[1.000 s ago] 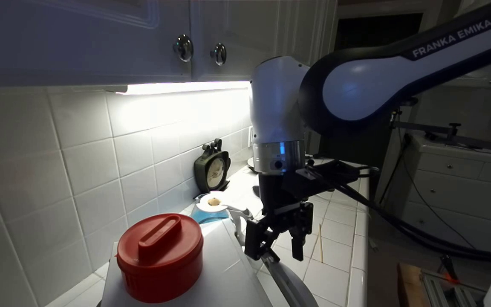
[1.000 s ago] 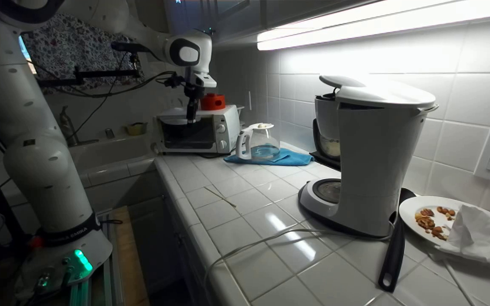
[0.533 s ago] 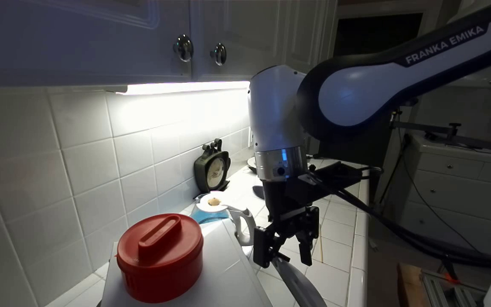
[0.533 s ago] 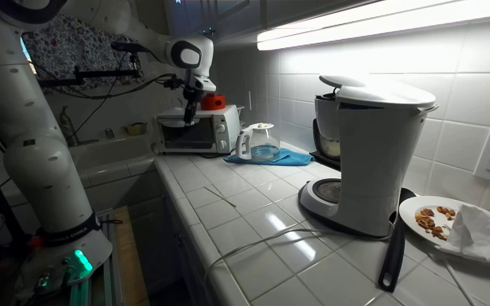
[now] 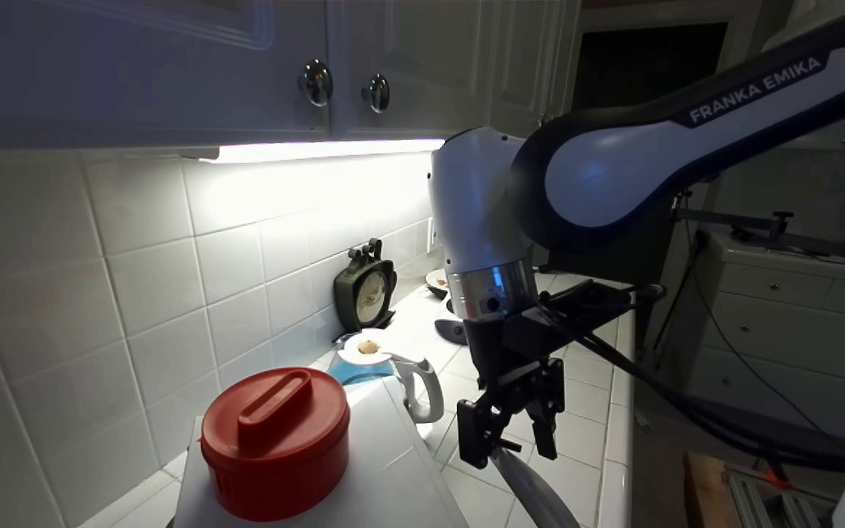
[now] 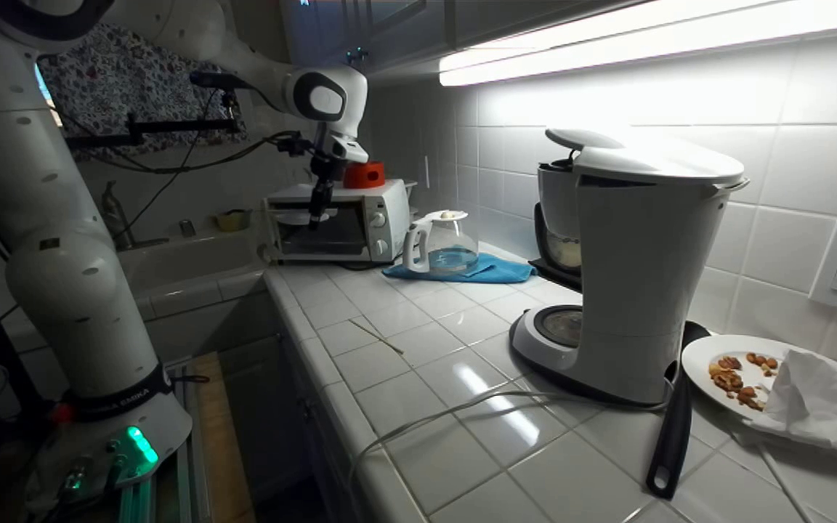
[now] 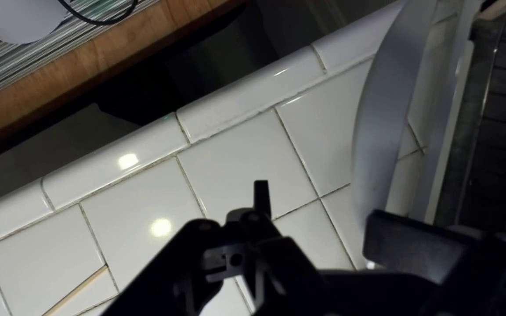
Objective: Open the oven door.
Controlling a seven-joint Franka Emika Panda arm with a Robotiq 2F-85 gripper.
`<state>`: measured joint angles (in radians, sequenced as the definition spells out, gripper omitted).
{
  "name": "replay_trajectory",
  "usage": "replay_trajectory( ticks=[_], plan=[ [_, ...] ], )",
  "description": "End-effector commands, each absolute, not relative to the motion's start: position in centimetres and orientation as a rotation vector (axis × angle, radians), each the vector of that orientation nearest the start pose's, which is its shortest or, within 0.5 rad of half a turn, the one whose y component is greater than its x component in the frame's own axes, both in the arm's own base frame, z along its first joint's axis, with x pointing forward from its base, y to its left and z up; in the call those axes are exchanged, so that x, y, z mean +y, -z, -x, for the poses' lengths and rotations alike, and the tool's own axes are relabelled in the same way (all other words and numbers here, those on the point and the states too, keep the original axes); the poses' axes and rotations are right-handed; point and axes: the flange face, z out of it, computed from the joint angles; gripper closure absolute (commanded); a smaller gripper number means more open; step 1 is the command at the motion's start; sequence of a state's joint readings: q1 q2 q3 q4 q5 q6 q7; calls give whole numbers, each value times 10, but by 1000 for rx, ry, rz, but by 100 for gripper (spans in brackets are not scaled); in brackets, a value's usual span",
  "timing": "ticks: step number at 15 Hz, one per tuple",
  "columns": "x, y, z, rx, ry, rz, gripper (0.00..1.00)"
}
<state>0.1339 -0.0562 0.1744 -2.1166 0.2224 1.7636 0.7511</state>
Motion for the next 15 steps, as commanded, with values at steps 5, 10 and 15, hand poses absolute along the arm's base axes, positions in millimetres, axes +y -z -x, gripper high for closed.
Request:
replay_trajectory(
  ticks=[5,10,15],
  plan=[
    [167,-399,-456,804,-645,3050,44],
    [163,-391,-452,796,-687,3077,46],
    [161,-385,-451,796,-725,3082,48]
  ],
)
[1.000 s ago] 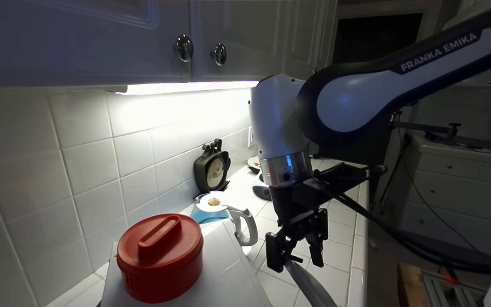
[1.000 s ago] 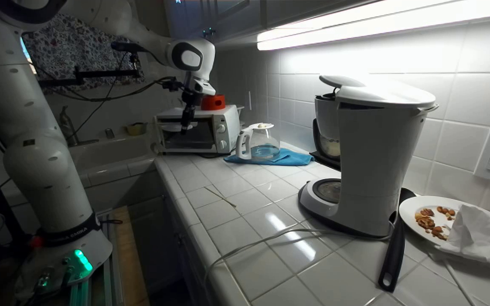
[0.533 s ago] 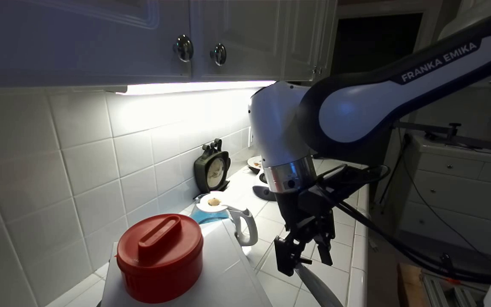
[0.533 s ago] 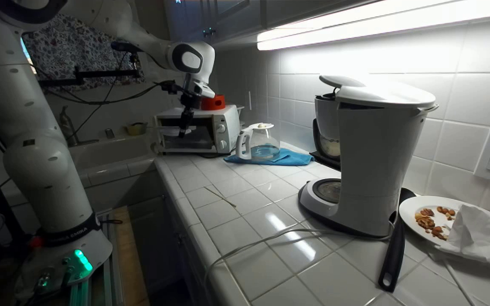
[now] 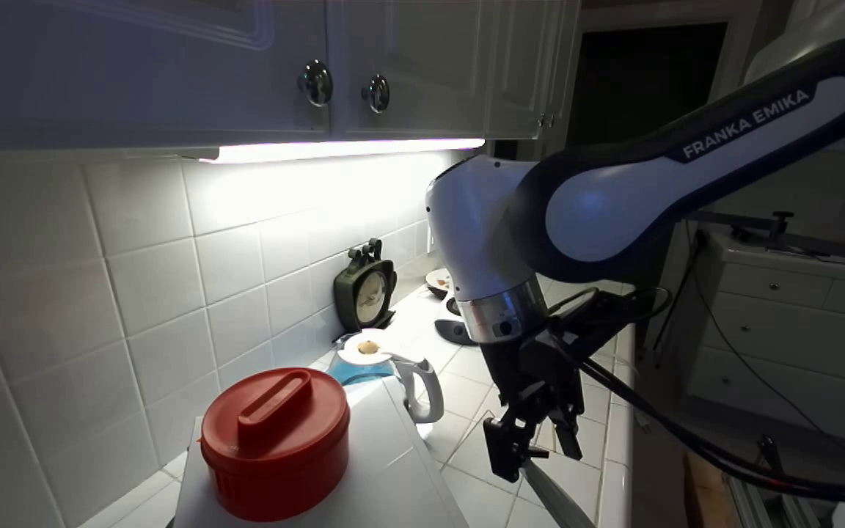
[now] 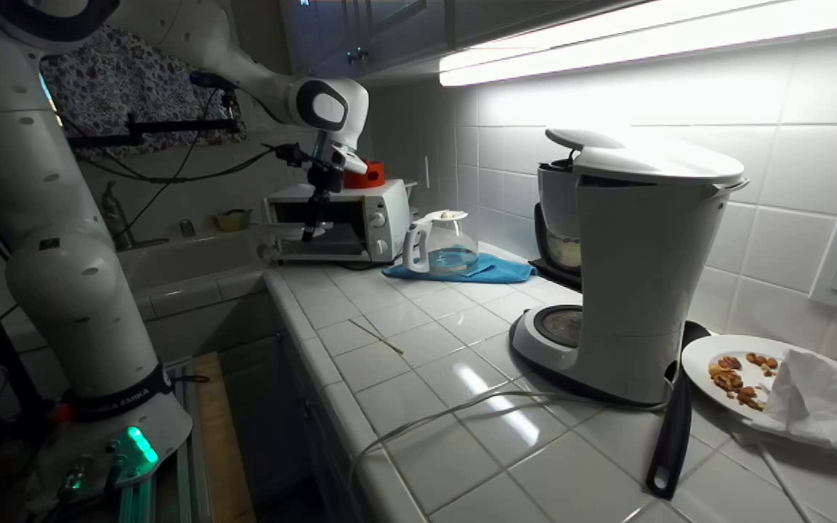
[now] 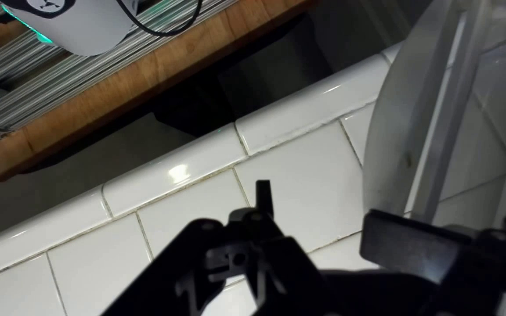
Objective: Open the oven door.
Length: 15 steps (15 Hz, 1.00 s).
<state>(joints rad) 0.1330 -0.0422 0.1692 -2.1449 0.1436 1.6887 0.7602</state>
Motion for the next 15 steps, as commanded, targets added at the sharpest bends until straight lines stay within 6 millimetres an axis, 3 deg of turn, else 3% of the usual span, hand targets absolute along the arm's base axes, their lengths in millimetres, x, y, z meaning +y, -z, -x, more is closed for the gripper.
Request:
replay_trajectory(
  ticks=[1,15],
  plan=[
    [161,-385,-450,794,-731,3082,47],
    [164,-371,-443,790,-819,3141,47]
  ],
)
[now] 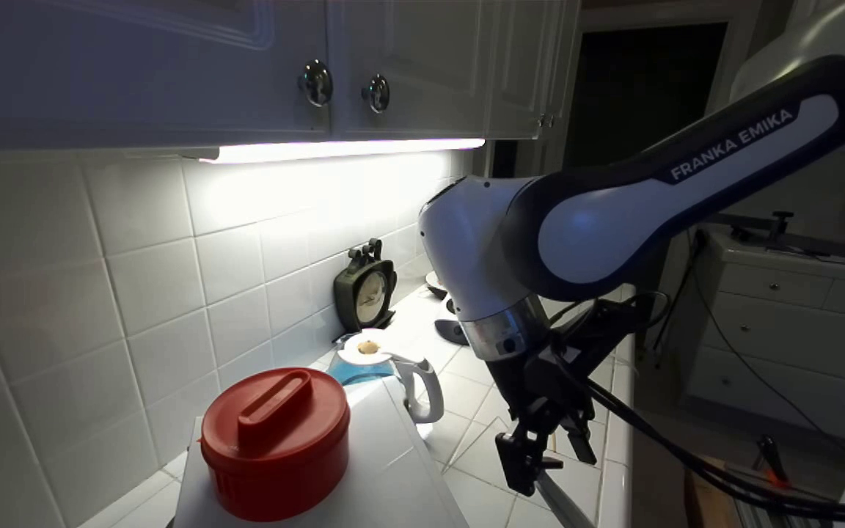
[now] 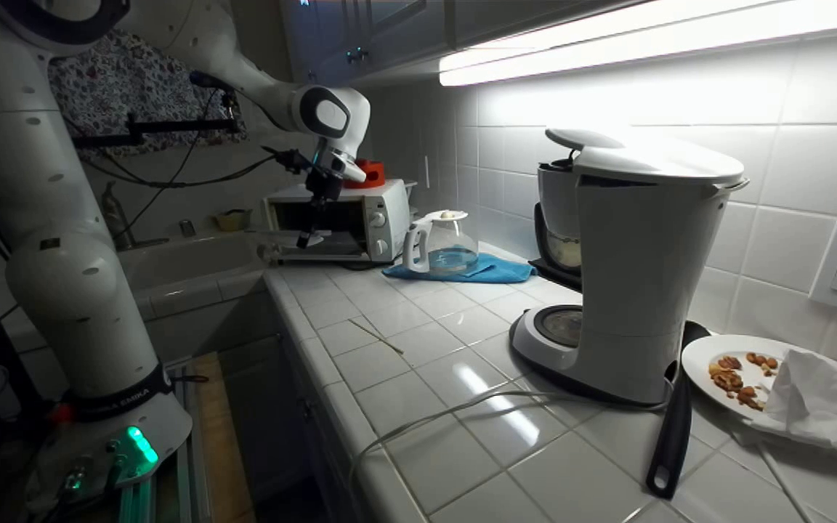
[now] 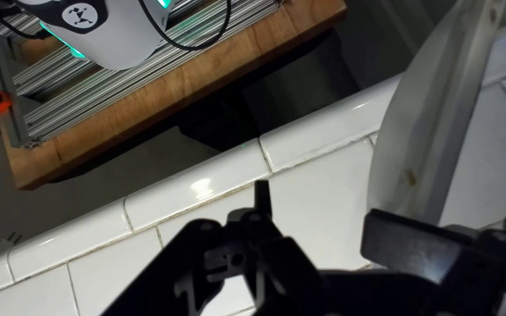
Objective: Open the oven door.
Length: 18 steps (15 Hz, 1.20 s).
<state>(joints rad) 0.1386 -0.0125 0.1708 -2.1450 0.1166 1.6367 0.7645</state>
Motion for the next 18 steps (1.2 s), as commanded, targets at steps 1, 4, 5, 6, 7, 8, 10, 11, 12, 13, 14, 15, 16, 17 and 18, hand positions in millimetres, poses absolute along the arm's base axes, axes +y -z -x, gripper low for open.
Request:
replay_trajectory(
  ticks=[1,4,5,6,7,8,10,11,12,13,14,15,16,17,18],
  plan=[
    [165,-370,-443,794,-822,3148,47],
    [166,-365,-441,805,-837,3165,48],
    [167,-364,-440,807,-840,3170,49],
    [168,-364,-440,811,-842,3179,48],
    [169,-363,-439,810,-847,3184,45],
    [169,-361,-437,815,-854,3191,44],
    [170,-358,-435,827,-860,3208,46],
    [171,-357,-434,839,-860,3221,51],
    [171,-355,-433,847,-858,3231,52],
    [172,-354,-432,852,-859,3237,57],
    [173,-353,-431,856,-862,3237,45],
    [174,-352,-430,859,-863,3239,40],
    [174,-352,-429,863,-866,3237,35],
    [174,-353,-429,865,-864,3237,20],
    [174,-353,-429,871,-860,3237,15]
  ],
)
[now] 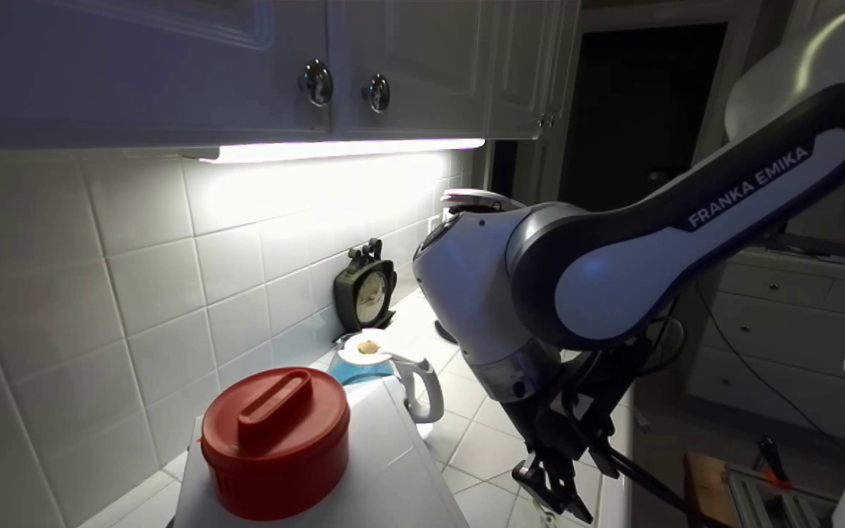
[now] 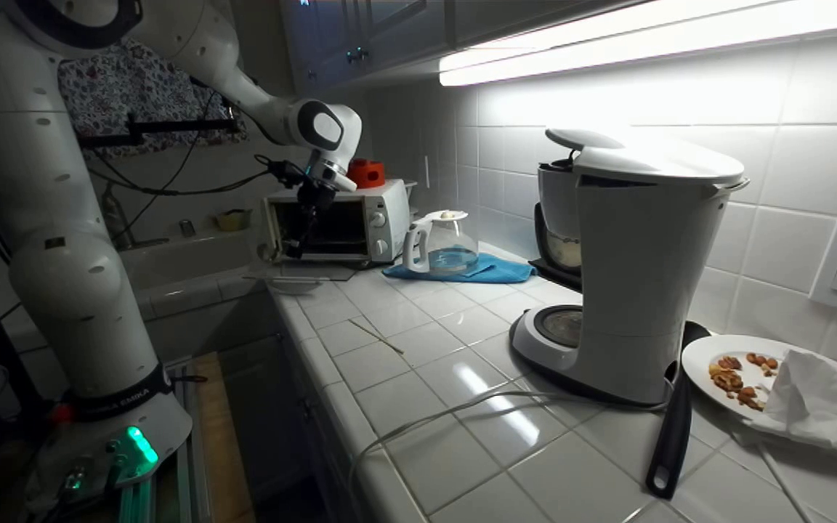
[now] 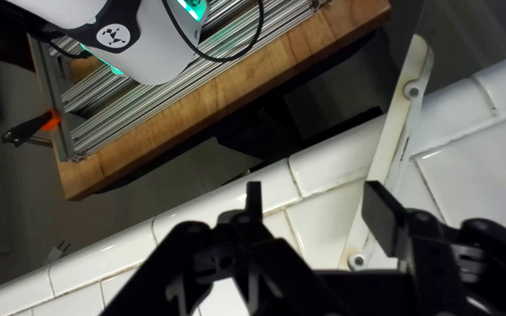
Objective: Open the oven door.
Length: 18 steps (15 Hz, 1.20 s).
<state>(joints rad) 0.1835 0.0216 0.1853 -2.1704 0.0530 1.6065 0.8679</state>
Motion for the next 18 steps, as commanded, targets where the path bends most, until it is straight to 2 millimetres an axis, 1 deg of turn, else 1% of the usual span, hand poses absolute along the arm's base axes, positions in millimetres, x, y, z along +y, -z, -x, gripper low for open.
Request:
replay_trajectory(
  ticks=[1,2,3,7,10,12,14,18],
  plan=[
    [174,-354,-429,873,-857,3238,12],
    [173,-356,-430,877,-853,3234,1],
    [172,-358,-430,880,-841,3230,0],
    [168,-370,-432,881,-763,3260,0],
    [166,-380,-431,820,-670,3292,0],
    [167,-388,-432,781,-611,3270,0],
    [167,-400,-435,731,-509,3231,0],
    [159,-431,-440,656,-262,3164,0]
  ],
)
